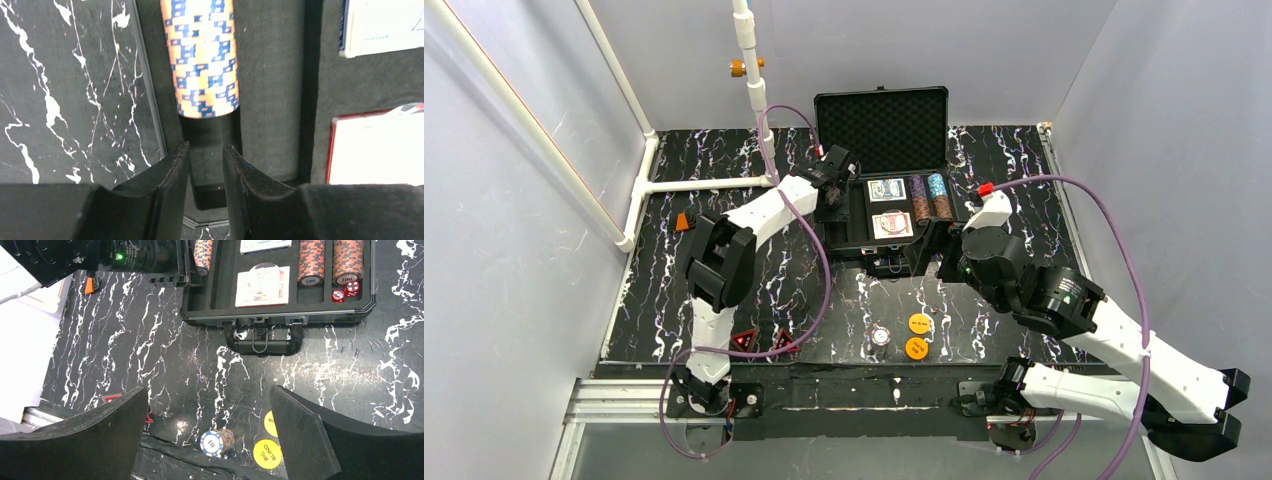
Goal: Pack up texas hold em set
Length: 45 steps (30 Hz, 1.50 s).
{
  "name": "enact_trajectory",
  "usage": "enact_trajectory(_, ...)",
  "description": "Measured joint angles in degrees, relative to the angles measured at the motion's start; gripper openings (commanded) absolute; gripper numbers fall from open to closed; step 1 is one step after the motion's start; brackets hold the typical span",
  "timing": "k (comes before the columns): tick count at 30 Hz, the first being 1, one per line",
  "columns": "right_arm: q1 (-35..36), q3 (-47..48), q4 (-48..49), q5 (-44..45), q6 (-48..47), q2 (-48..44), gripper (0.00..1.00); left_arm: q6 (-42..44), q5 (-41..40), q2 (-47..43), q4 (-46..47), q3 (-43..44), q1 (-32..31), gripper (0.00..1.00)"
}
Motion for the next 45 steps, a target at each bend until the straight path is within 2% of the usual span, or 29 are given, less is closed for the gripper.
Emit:
enact_trajectory(14,0.00,0.00,-1.40,0.44,-0.04,-0.17,0.98,1.70,-2.34,7.54,-0.22,7.37,0.11,0.24)
enact_trajectory(25,0.00,0.00,-1.99,0.63,0.00,-0.79,0.98,3.43,-3.61,8.41,-0.63,10.73,0.44,0.33)
enact_trajectory(30,0.00,0.00,-3.28,0.70,0.57,-0.81,0.98,3.67,-3.93,6.62,1.60,7.61,0.59,0.47)
enact_trajectory(34,0.00,0.02,-5.05,0.63,0.94,-0.28,0.98,4.59,-4.46,1.62,5.18,1.70,0.52,0.73)
enact_trajectory(36,0.00,0.20,-6.14,0.48,0.85,0.81,0.98,5.57,-5.27,-3.72,4.70,-2.43,0.70,0.89)
enact_trajectory(38,0.00,0.52,-7.39,0.09,0.68,2.54,0.98,6.23,-6.47,-8.70,4.26,-5.29,0.72,0.98)
enact_trajectory(45,0.00,0.26,-9.53,-7.85,-0.92,10.43,0.98,10.34,-12.31,-29.53,5.66,-17.27,0.87,0.98)
